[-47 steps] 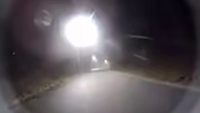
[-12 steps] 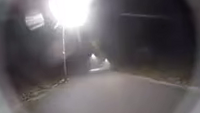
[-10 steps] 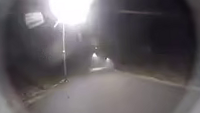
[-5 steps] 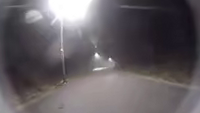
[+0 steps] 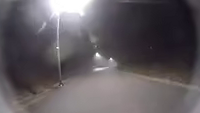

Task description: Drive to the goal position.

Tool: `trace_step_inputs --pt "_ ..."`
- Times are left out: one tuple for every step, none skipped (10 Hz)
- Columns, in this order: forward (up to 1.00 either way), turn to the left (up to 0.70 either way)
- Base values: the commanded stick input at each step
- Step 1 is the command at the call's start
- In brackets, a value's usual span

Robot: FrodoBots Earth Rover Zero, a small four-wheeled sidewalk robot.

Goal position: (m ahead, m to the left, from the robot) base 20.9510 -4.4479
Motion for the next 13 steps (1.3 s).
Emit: trace_step_inputs --pt "1.00 -0.02" --pt "1.00 -0.02" --pt "1.00 -0.02" --pt "1.00 -0.02" --pt "1.00 -0.02" --pt "1.00 -0.01" --pt "1.00 0.00" --pt "1.00 0.00" --pt "1.00 0.00" --pt "1.00 0.00" --pt "1.00 0.00" --pt "1.00 0.00" --pt "1.00 0.00"
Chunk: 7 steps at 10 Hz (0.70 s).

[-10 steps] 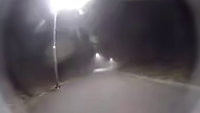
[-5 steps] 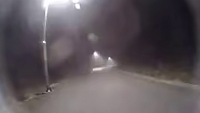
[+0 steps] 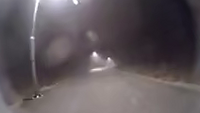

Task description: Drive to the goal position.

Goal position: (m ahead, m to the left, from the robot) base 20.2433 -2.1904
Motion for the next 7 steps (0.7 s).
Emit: trace_step_inputs --pt "1.00 0.00" --pt "1.00 0.00" --pt "1.00 0.00" --pt "1.00 0.00" --pt "1.00 0.00" --pt "1.00 0.00" --pt "1.00 0.00"
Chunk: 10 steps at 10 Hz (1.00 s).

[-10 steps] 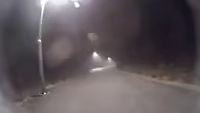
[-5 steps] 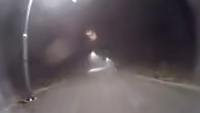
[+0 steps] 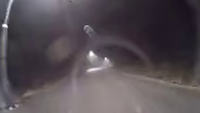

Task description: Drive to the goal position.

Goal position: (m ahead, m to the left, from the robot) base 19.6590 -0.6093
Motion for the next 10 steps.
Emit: trace_step_inputs --pt "1.00 0.00" --pt "1.00 0.00" --pt "1.00 0.00" --pt "1.00 0.00" --pt "1.00 0.00" --pt "1.00 0.03" --pt "1.00 0.05" --pt "1.00 0.07" --pt "1.00 0.10" --pt "1.00 0.10"
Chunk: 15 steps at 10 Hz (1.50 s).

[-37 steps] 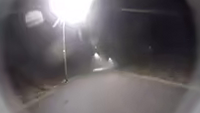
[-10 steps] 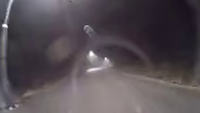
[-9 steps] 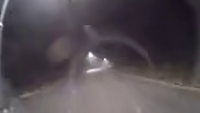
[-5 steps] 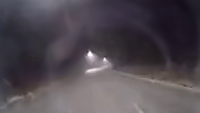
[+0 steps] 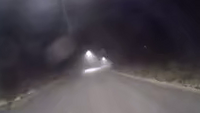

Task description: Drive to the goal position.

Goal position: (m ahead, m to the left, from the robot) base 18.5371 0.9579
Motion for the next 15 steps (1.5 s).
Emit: trace_step_inputs --pt "1.00 0.07" --pt "1.00 0.05" --pt "1.00 0.05" --pt "1.00 0.05" --pt "1.00 0.05" --pt "1.00 0.05" --pt "1.00 0.06" --pt "1.00 0.08" --pt "1.00 0.09" --pt "1.00 0.08" --pt "1.00 0.05" --pt "1.00 0.04" --pt "1.00 0.04" --pt "1.00 0.04" --pt "1.00 0.04"
